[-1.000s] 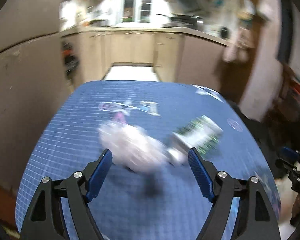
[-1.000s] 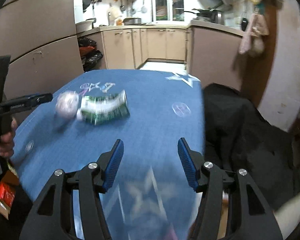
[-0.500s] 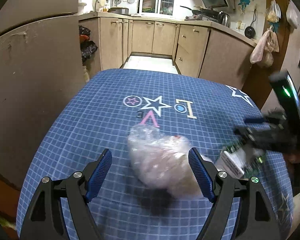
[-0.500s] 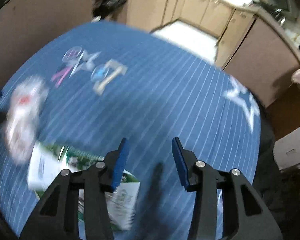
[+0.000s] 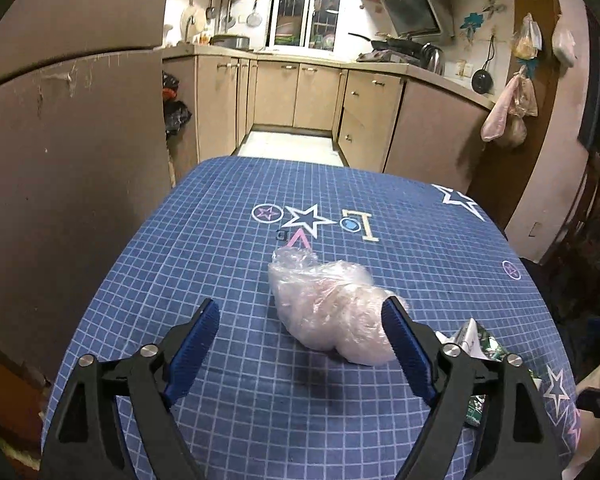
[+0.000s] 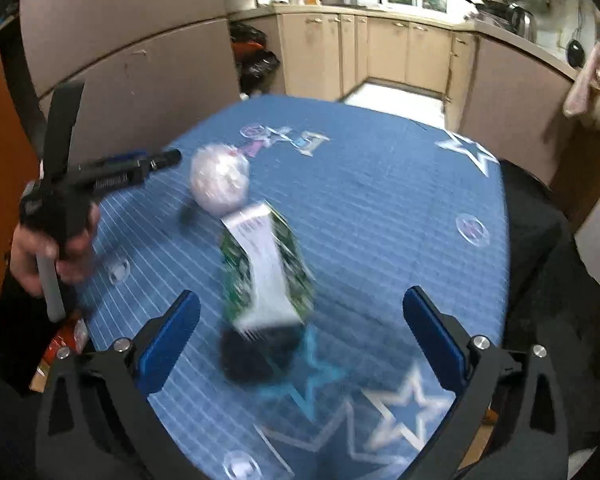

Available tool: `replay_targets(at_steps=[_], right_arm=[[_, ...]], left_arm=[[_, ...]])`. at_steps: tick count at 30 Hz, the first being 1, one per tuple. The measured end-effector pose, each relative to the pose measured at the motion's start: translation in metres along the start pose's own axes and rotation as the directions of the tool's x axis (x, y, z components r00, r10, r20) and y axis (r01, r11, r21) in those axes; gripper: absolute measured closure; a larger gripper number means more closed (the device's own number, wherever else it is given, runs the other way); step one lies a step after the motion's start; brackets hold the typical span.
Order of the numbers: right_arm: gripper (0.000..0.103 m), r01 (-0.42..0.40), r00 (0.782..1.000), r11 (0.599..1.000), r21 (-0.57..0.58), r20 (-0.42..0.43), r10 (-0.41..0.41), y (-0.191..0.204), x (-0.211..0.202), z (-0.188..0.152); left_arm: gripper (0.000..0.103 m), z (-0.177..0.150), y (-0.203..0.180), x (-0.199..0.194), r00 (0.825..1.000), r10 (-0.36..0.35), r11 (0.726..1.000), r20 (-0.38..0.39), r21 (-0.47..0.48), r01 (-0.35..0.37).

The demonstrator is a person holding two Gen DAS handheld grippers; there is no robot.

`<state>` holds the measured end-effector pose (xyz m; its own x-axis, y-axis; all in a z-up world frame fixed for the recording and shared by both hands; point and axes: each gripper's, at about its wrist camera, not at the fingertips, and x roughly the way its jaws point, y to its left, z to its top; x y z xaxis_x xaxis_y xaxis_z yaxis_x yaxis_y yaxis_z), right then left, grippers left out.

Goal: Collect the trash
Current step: 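Grasp the plastic bag with the left gripper while the right gripper grasps the green milk carton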

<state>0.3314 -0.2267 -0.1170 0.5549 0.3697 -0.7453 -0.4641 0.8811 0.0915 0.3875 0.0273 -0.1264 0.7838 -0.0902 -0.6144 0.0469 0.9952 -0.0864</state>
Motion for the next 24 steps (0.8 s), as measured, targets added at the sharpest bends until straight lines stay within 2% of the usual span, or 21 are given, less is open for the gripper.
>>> replay_targets(at_steps=[4,8,12,14,15,16,20,24], right_arm=[[0.005,-0.009,0.992,0.994,-0.109,-0.125,-0.004,0.020,0.056,0.025],[0.005,-0.020,0.971,0.962,-0.272,-0.236,-0.046,0.046,0.095,0.022],[0.005,-0.015,0.960,0.967,-0.255,-0.276,-0.058,0.045,0.111,0.013],[0.013,-0.057,0.966,0.983,-0.173,-0.259,0.010,0.035,0.111,0.011],[0.017,-0.045,0.973,0.984,-0.171,-0.229,0.005,0.035,0.108,0.009],[0.030,-0.047,0.976,0.985,-0.166,-0.215,0.011,0.034,0.106,0.007],[0.030,-0.025,0.984,0.991,-0.131,-0.180,0.001,0.034,0.098,0.002],[0.031,-0.019,0.989,0.997,-0.081,-0.150,0.006,0.033,0.084,-0.008]], left_arm=[[0.017,-0.001,-0.003,-0.004,1.000,0.021,1.000,0.009,0.015,-0.021],[0.017,-0.001,0.003,0.000,0.999,0.034,0.999,-0.007,0.033,-0.033],[0.017,0.001,0.007,0.009,1.000,0.014,0.999,-0.027,0.030,-0.013],[0.017,0.003,0.006,0.015,0.999,0.000,1.000,-0.042,0.010,0.000],[0.017,0.005,0.005,0.018,0.999,-0.007,1.000,-0.045,0.003,0.007],[0.017,0.006,0.004,0.020,0.999,-0.016,1.000,-0.044,0.000,0.016],[0.017,0.010,-0.015,0.025,0.999,-0.029,0.999,-0.024,0.027,0.029],[0.014,0.016,-0.029,0.038,0.999,-0.026,0.998,-0.041,0.058,0.028]])
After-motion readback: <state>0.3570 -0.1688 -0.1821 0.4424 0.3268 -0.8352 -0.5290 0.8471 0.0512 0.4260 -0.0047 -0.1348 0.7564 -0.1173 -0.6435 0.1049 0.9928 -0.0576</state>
